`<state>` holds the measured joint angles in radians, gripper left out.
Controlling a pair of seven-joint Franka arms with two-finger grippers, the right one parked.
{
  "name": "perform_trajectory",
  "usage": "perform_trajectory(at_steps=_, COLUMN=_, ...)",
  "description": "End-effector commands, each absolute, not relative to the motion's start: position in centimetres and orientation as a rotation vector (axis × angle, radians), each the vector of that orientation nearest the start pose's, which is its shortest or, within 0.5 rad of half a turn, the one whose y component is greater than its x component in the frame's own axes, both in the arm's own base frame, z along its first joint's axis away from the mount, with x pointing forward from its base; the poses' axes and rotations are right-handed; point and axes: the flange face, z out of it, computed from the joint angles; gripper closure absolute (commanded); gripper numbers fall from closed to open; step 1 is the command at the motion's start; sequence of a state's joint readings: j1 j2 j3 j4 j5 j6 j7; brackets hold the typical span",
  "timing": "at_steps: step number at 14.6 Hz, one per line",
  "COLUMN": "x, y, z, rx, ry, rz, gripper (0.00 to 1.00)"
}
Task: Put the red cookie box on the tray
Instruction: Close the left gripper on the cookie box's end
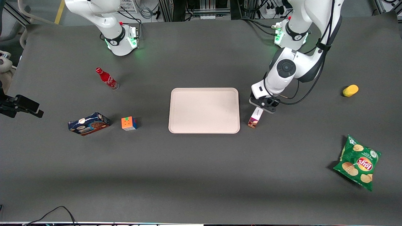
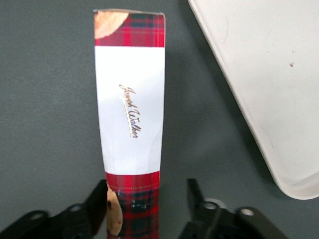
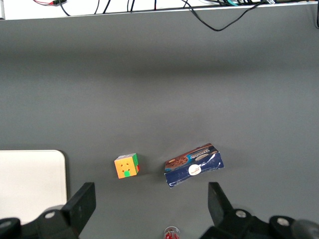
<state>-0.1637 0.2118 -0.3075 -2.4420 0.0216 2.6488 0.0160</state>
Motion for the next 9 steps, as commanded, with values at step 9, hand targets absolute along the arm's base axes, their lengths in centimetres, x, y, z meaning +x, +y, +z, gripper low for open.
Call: perform_trajectory(at_steps=9, x=46.6, y=-20.5, z=26.1, rx=-3.086, ry=0.705, rz=-0.087, gripper=1.0)
